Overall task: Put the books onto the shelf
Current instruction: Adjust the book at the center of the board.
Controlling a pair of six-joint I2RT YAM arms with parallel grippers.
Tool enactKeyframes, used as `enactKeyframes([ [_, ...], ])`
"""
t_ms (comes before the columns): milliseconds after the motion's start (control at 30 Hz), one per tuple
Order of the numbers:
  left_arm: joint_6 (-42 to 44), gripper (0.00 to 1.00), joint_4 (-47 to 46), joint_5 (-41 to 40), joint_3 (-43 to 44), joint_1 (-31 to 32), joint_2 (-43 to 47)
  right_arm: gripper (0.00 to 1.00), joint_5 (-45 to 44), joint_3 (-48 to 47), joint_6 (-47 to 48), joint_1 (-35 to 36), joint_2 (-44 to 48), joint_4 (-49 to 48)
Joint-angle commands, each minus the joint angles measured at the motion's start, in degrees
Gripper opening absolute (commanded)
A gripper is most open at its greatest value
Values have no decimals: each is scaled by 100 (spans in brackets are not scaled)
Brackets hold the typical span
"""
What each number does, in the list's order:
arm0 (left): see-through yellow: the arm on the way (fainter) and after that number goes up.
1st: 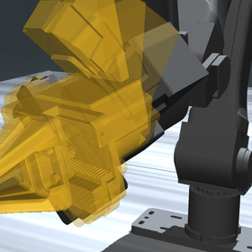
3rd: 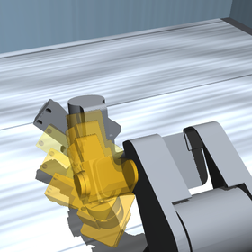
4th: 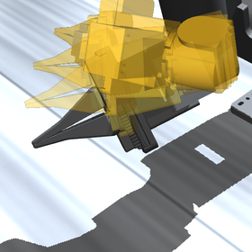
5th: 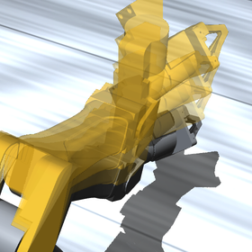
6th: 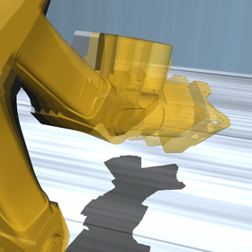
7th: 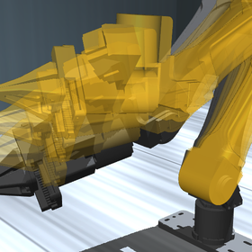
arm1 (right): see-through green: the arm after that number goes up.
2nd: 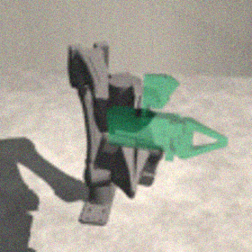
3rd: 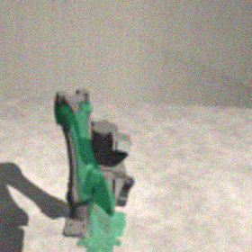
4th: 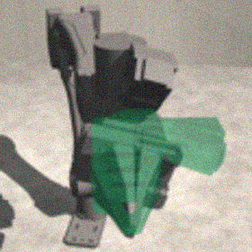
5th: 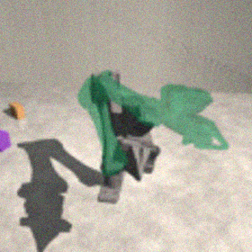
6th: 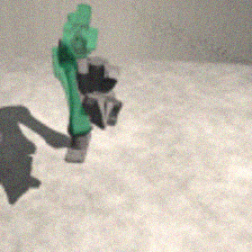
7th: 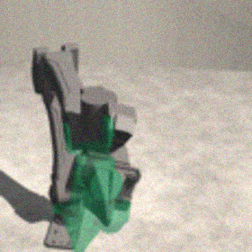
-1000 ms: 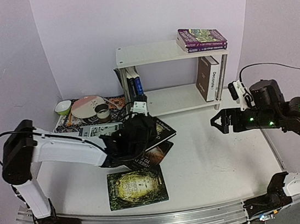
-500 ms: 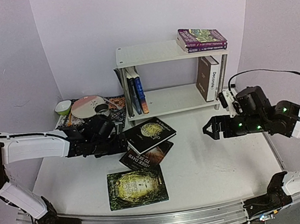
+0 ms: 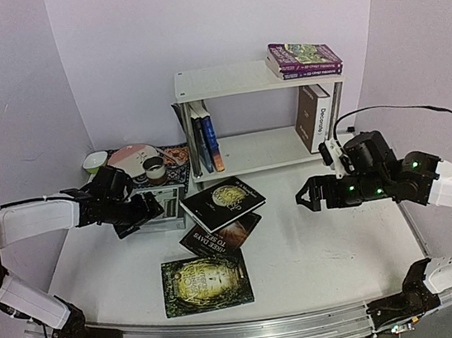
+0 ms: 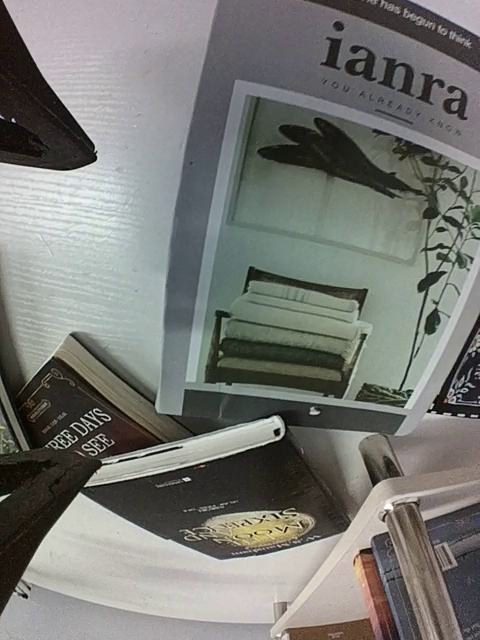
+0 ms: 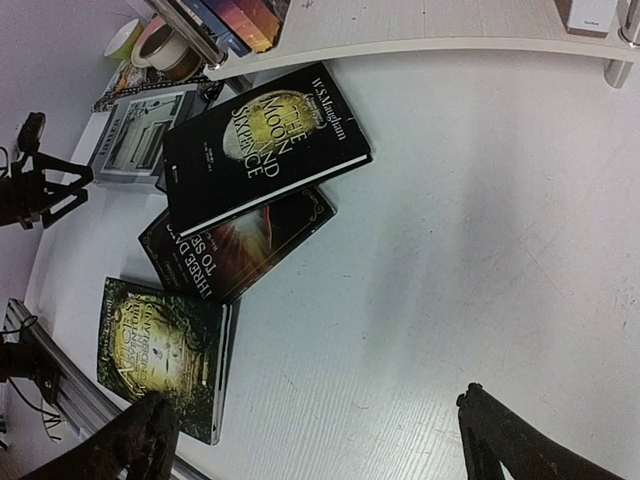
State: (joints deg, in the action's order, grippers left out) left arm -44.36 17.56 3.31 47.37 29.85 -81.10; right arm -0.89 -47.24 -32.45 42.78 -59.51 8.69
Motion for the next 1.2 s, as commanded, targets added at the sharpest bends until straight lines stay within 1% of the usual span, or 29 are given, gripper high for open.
enactKeyframes([
  [0,503,98,54,168,201,-101,145,98,38,-13,-16,2,-124,-174],
  [100,502,98,161,639,390,-103,-174,98,153,-55,-41,4,-327,-187],
  [200,575,98,115,708,391,-102,-406,98,284,19,-160,15,-499,-338],
  [233,640,98,143,646,418,-101,-444,98,323,44,-202,14,-561,-403],
  [367,802,98,570,-174,531,-157,-191,98,451,5,-262,20,-747,-460],
  [500,1001,97,1014,-617,750,-522,-97,98,398,2,-198,27,-786,-474],
  [600,909,97,1323,-907,776,-901,-74,98,439,-30,-161,20,-823,-474],
  [700,761,96,1142,-835,495,-1474,-11,98,436,-5,-171,19,-851,-474],
  [767,880,94,1006,-917,402,-1696,-6,98,474,-9,-177,25,-844,-473],
  [867,1380,87,620,-895,376,-1762,-141,98,484,-21,-144,22,-835,-473],
  [967,1616,80,532,-972,602,-1811,-634,98,551,-128,-100,23,-869,-449],
  [1033,1853,78,334,-647,728,-1849,-961,98,638,-264,-52,28,-893,-379],
  [1167,2049,74,29,-118,941,-1864,-1463,98,631,-389,57,22,-880,-237],
])
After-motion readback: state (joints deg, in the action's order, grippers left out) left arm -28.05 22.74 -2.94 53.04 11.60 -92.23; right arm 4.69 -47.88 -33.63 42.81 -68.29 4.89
